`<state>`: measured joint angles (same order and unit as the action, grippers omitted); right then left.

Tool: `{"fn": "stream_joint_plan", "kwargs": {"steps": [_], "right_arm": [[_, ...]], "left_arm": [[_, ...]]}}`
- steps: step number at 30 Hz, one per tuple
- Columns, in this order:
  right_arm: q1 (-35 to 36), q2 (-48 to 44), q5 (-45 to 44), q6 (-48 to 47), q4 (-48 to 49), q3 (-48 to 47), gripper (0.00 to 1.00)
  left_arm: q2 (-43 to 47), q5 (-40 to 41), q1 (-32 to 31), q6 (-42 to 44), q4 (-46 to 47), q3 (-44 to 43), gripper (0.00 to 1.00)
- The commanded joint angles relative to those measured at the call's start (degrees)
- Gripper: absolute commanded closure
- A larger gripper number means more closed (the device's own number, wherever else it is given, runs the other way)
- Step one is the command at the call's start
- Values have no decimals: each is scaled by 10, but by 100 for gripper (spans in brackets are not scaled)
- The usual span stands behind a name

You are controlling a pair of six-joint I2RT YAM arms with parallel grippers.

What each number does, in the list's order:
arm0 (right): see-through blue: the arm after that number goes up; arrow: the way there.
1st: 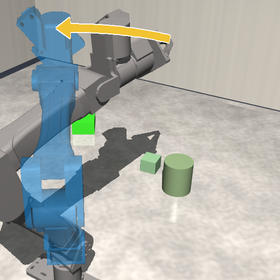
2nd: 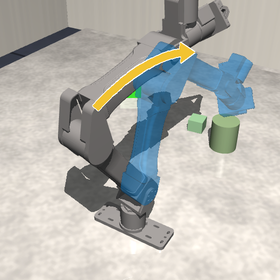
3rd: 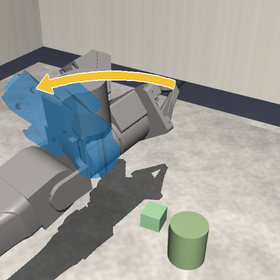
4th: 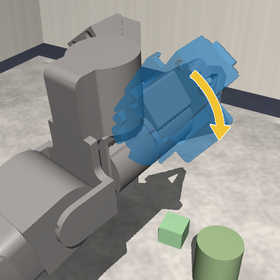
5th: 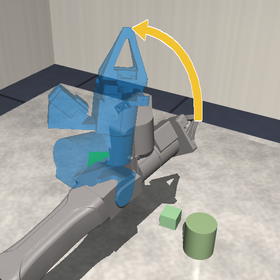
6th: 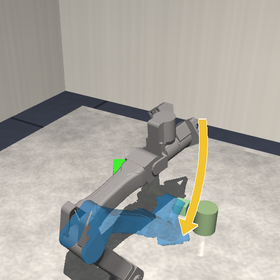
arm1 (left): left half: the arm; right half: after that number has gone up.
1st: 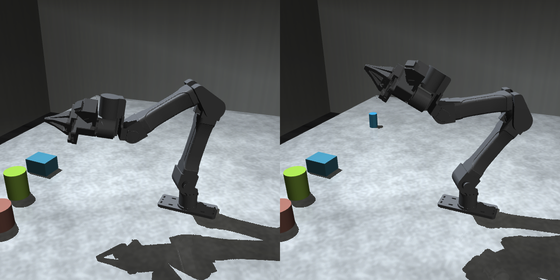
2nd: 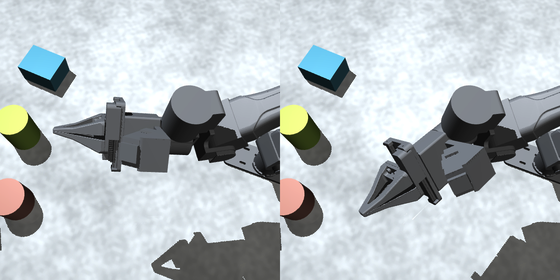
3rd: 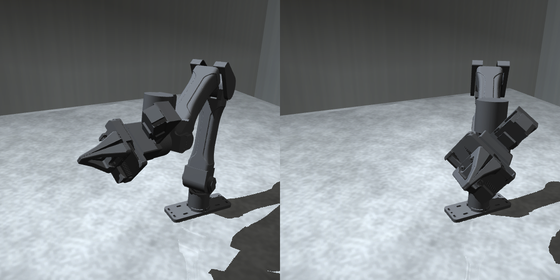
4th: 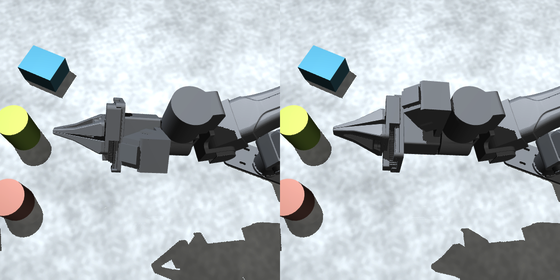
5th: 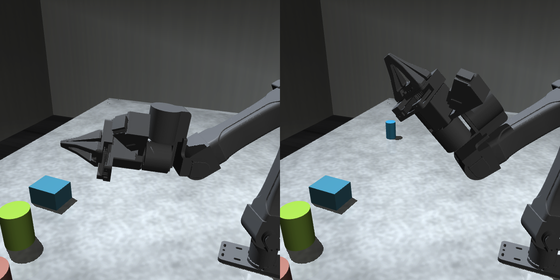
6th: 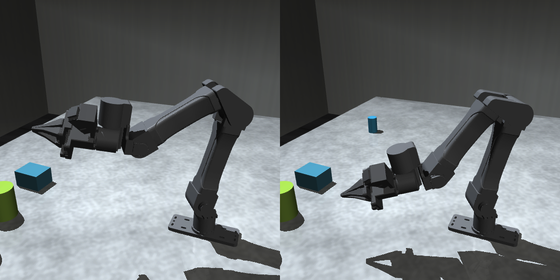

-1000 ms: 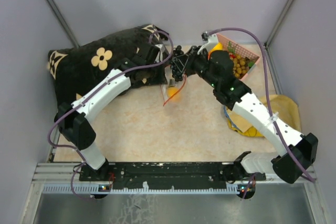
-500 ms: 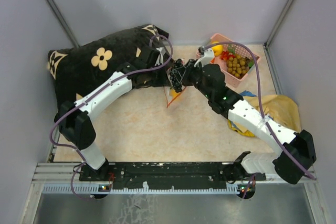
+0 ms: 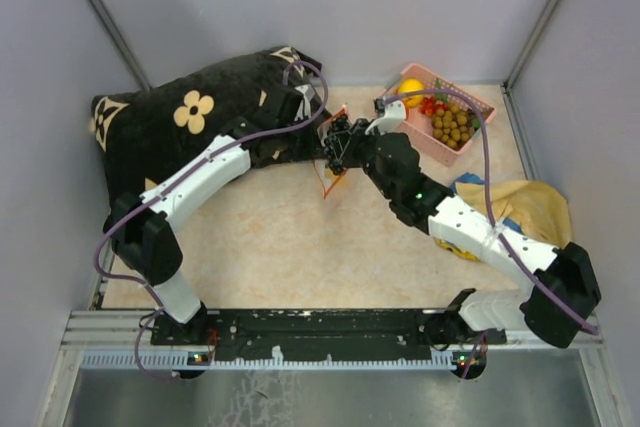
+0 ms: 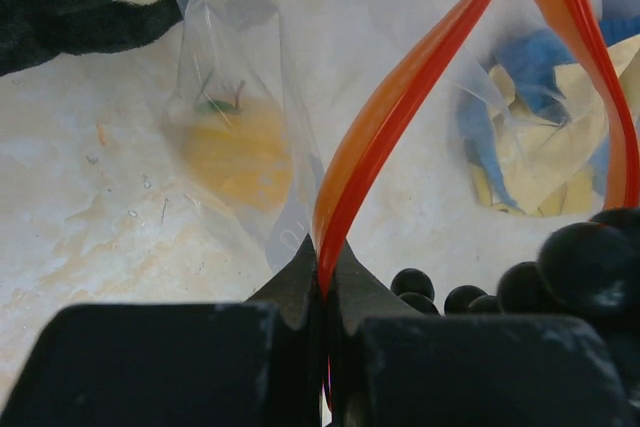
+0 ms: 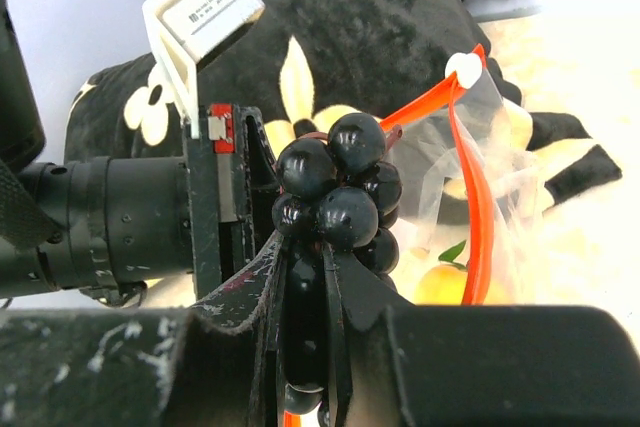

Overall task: Place the food in the zip-top bag and seal the zipper
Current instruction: Place the fake fruit in the zipper food storage bag.

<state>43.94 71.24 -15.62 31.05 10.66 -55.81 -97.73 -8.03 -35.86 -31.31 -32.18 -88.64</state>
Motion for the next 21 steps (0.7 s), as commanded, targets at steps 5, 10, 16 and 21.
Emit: {"fn": "stream_joint_plan", "kwargs": {"steps": [5,10,16,21], "right_arm": [[15,11,-30,-10,30,23,94],[25,15,-30,-20,-2,17,82],[26,7,-20,-24,-34,10,65],[27,-7,6,-46,-60,-5,52]], "left_arm": [[18,16,3,8,0,-24,100],[23,23,3,12,4,-15,100],[43,15,3,30,37,16,100],[64,11,3,59,77,52,100]]}}
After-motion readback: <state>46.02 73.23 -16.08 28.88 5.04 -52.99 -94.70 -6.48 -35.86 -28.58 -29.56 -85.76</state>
